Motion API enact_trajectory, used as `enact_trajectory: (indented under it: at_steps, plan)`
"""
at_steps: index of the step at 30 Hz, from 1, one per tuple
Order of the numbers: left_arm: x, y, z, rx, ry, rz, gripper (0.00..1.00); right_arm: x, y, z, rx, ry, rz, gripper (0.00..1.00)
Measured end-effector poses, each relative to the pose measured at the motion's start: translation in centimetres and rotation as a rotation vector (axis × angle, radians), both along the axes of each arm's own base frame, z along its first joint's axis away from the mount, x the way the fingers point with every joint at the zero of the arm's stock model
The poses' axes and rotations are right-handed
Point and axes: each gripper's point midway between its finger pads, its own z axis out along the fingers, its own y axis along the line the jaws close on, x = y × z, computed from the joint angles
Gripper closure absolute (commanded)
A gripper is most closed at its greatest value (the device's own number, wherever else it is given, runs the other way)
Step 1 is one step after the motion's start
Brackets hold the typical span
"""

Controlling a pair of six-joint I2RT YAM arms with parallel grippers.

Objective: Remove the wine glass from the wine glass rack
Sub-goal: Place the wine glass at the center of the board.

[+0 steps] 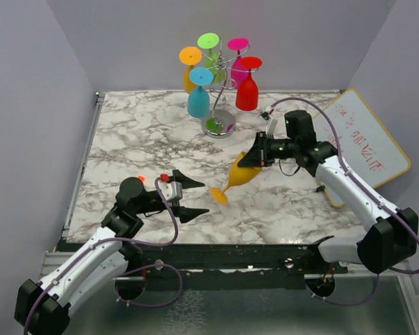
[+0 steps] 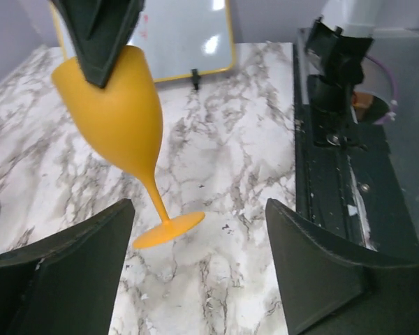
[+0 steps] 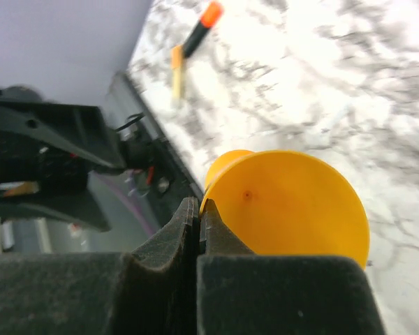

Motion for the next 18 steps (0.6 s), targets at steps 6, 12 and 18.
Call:
enact_trajectory:
  at_steps: [6, 12, 18]
  plan:
    - [2.8, 1.6, 0.0, -0.061, 0.081, 0.245, 0.01, 2.5, -2.1, -0.8, -0.127, -0.086, -0.178, 1.00]
    - [6.8, 3.9, 0.3, -0.140, 0.195, 0.537, 0.01, 5.0, -5.6, 0.2, -0.234, -0.208, -0.424, 1.00]
    - [10.9, 6.3, -0.1, -0.109, 0.283, 0.804, 0.01, 7.6, -9.8, -0.1, -0.366, -0.259, -0.680, 1.00]
